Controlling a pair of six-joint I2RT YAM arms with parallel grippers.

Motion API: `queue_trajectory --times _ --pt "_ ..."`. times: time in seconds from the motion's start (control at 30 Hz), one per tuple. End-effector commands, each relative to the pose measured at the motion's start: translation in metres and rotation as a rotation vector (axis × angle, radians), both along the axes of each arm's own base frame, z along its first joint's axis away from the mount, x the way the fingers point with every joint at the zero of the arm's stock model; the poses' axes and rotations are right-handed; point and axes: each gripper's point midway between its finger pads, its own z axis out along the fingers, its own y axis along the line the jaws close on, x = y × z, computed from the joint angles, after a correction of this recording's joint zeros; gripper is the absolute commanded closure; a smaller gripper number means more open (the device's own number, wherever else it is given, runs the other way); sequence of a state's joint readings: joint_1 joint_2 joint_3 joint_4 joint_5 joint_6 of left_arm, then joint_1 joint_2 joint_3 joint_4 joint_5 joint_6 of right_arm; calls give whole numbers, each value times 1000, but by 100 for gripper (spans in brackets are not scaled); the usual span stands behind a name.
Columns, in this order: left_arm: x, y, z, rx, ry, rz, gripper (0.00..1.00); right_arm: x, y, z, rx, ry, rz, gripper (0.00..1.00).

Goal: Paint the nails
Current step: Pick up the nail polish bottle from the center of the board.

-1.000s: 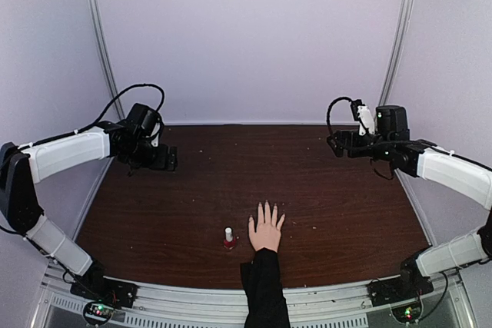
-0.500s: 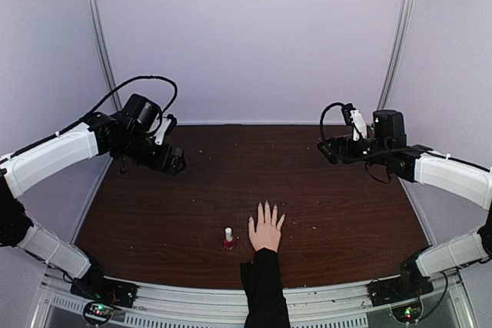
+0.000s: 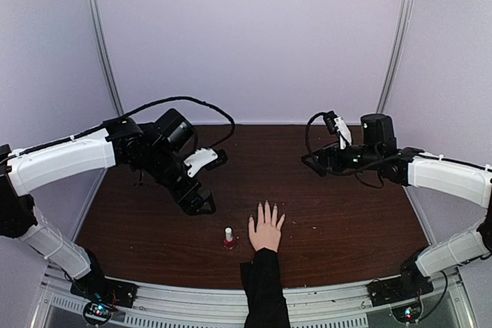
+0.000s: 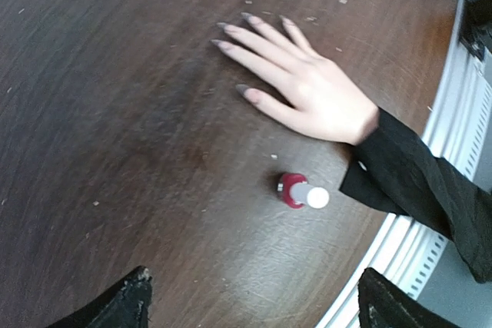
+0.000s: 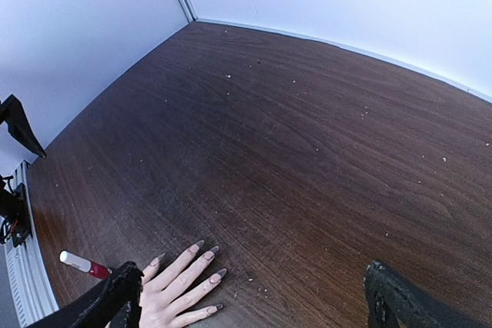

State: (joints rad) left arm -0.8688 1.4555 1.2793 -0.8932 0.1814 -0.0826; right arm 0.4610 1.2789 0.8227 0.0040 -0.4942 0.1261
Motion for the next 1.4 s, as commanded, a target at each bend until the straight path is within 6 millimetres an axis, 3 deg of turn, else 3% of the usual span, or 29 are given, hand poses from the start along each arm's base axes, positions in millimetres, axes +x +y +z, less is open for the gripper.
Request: queue_trajectory --times 0.0,0.23,0.4,0.67,0.77,0.97,1.1,1.37 --pt "-16 -18 -4 -14 -22 -159 10 -8 6 12 25 -23 48 0" --pt "-16 -25 -13 -54 -59 -154 16 -20 14 13 24 -7 112 0" --pt "-10 -21 -7 -133 -83 -76 14 -49 47 7 -79 -3 265 3" --pt "35 29 6 -304 -25 232 14 -104 124 -20 -237 3 514 10" --pt "46 46 12 -344 -18 315 14 -117 149 -36 -284 9 581 13" --pt "60 69 5 -373 16 448 14 -142 191 -53 -341 7 710 24" --pt "65 73 4 -396 21 476 14 -157 208 -69 -408 7 775 31" --pt "72 78 11 -440 -45 519 15 -158 226 -87 -454 34 792 37"
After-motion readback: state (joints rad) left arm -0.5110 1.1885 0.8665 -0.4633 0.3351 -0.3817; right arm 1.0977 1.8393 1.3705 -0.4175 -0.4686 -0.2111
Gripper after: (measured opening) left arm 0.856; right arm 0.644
